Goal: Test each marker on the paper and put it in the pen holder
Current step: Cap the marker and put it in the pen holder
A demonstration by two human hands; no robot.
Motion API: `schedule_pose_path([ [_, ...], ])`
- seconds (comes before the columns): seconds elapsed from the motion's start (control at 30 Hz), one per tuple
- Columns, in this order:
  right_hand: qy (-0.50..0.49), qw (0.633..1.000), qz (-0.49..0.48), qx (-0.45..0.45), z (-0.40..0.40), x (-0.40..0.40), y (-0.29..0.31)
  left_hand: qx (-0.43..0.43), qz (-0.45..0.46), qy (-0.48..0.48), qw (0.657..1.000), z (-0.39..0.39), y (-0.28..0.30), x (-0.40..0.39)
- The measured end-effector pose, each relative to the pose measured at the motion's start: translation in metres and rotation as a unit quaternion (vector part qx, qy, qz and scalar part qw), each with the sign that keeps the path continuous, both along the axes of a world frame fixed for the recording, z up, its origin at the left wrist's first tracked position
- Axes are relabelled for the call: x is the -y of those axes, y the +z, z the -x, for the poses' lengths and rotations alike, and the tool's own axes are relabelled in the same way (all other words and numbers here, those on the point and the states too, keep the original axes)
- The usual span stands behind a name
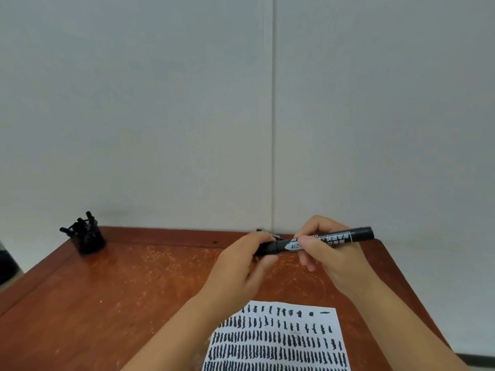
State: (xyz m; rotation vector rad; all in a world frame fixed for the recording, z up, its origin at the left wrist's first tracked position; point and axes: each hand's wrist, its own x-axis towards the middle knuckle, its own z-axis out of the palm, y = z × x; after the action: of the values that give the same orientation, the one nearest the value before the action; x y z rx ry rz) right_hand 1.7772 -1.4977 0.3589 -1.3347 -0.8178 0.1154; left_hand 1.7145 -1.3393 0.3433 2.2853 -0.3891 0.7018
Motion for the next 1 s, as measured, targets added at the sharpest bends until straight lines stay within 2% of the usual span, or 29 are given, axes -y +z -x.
schedule_pose_path([
  [0.23, 0.014, 0.997, 0.067, 0.018, 0.003, 0.011, 0.014, 0.007, 0.029, -0.087, 0.996, 0.002, 0.010, 0.002],
  [0.37, -0.001, 1.000, 0.020, 0.004, -0.010, 0.021, 0.014, -0.038, 0.089, -0.072, 0.993, 0.000, 0.014, -0.008],
  [0.43, -0.052, 0.991, 0.085, 0.090, -0.014, 0.027, 0.018, -0.062, 0.059, -0.068, 0.994, -0.001, 0.017, -0.018],
  [0.47, -0.068, 0.970, 0.166, 0.165, -0.014, 0.029, 0.019, -0.075, 0.028, -0.068, 0.994, -0.001, 0.017, -0.022],
  [0.53, -0.079, 0.878, 0.335, 0.332, -0.011, 0.026, 0.018, -0.108, -0.027, -0.066, 0.992, -0.001, 0.018, -0.028],
  [0.6, -0.101, 0.779, 0.393, 0.478, -0.006, 0.020, 0.015, -0.128, -0.078, -0.068, 0.986, 0.000, 0.018, -0.031],
  [0.63, -0.108, 0.745, 0.403, 0.521, -0.003, 0.016, 0.015, -0.128, -0.115, -0.062, 0.983, 0.001, 0.019, -0.031],
  [0.67, -0.109, 0.729, 0.396, 0.548, -0.002, 0.013, 0.015, -0.122, -0.157, -0.045, 0.979, 0.002, 0.020, -0.031],
  [0.77, -0.117, 0.712, 0.347, 0.599, -0.002, 0.005, 0.023, -0.093, -0.251, 0.025, 0.963, 0.008, 0.028, -0.035],
  [0.87, -0.117, 0.703, 0.308, 0.630, -0.002, 0.003, 0.026, -0.038, -0.290, 0.013, 0.956, 0.018, 0.036, -0.038],
  [1.0, -0.048, 0.731, 0.294, 0.614, 0.007, -0.002, 0.030, 0.040, -0.322, -0.018, 0.946, 0.032, 0.036, -0.044],
])
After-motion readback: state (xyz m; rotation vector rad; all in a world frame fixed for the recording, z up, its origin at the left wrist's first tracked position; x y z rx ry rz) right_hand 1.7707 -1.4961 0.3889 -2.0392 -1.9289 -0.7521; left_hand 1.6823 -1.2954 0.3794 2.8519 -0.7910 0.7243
